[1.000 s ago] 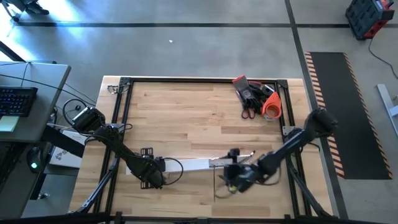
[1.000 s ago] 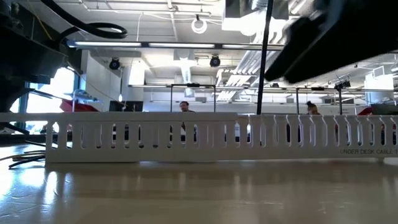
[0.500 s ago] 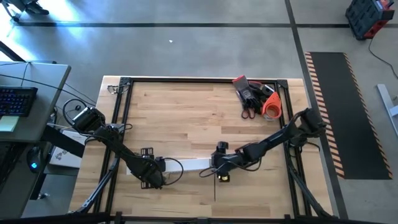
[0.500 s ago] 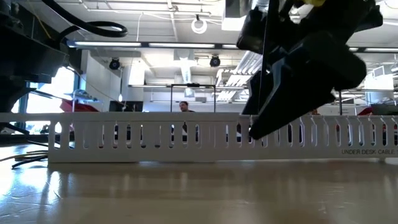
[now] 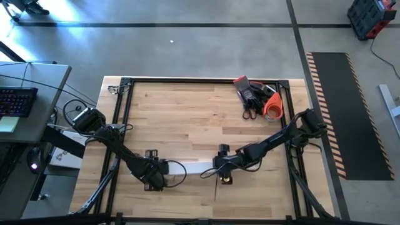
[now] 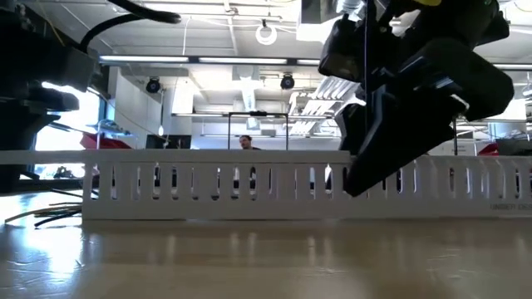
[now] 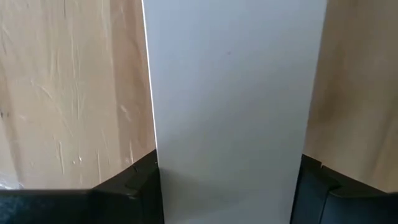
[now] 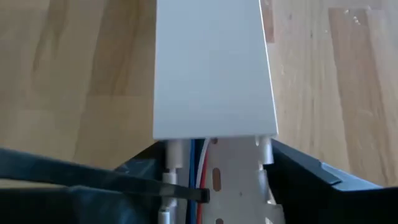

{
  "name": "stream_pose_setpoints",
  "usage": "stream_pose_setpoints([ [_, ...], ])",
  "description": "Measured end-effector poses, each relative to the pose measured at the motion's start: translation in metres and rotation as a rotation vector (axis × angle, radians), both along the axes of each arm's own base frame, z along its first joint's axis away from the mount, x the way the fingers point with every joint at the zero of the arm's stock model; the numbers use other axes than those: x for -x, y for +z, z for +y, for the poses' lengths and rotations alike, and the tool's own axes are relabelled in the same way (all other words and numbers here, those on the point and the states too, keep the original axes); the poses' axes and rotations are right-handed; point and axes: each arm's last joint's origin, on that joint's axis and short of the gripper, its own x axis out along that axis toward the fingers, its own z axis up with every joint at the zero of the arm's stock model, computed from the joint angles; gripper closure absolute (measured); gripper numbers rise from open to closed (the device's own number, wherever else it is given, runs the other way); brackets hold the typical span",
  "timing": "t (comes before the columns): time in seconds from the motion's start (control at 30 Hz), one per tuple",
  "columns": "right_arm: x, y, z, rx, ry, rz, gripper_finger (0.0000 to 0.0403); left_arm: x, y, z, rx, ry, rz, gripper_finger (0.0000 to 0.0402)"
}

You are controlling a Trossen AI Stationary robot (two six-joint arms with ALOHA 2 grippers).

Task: Ziptie cables
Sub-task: Close the white cable duct

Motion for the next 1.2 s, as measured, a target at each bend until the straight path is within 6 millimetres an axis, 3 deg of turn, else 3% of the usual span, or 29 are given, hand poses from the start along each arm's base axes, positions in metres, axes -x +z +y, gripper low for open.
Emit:
stream_pose_setpoints([
  [0.2, 0.0, 0.0, -0.001, -0.001, -0.001, 0.007, 0.0223, 0.0, 0.0, 0.002, -0.019, -0.005, 0.01, 0.0199],
  [0.4, 0.0, 0.0, -0.001, 0.007, 0.008, 0.011, 0.0232, 0.002, 0.0, 0.002, -0.028, -0.004, 0.012, 0.0198],
  [0.53, 0.001, 0.0, 0.001, 0.006, 0.084, 0.018, 0.0206, 0.002, 0.0, 0.001, -0.022, -0.004, 0.011, 0.0197],
  [0.83, 0.003, -0.001, 0.0, -0.028, 0.146, 0.054, 0.0095, 0.003, 0.0, 0.0, -0.02, -0.019, 0.02, 0.0197],
  [1.03, 0.008, 0.019, 0.002, -0.025, 0.161, 0.01, 0.0085, 0.003, 0.0, 0.0, -0.021, -0.02, 0.024, 0.0197],
  [1.2, 0.029, 0.049, 0.014, 0.095, 0.149, -0.046, 0.0085, 0.004, 0.0, 0.0, -0.016, -0.019, 0.034, 0.0197],
])
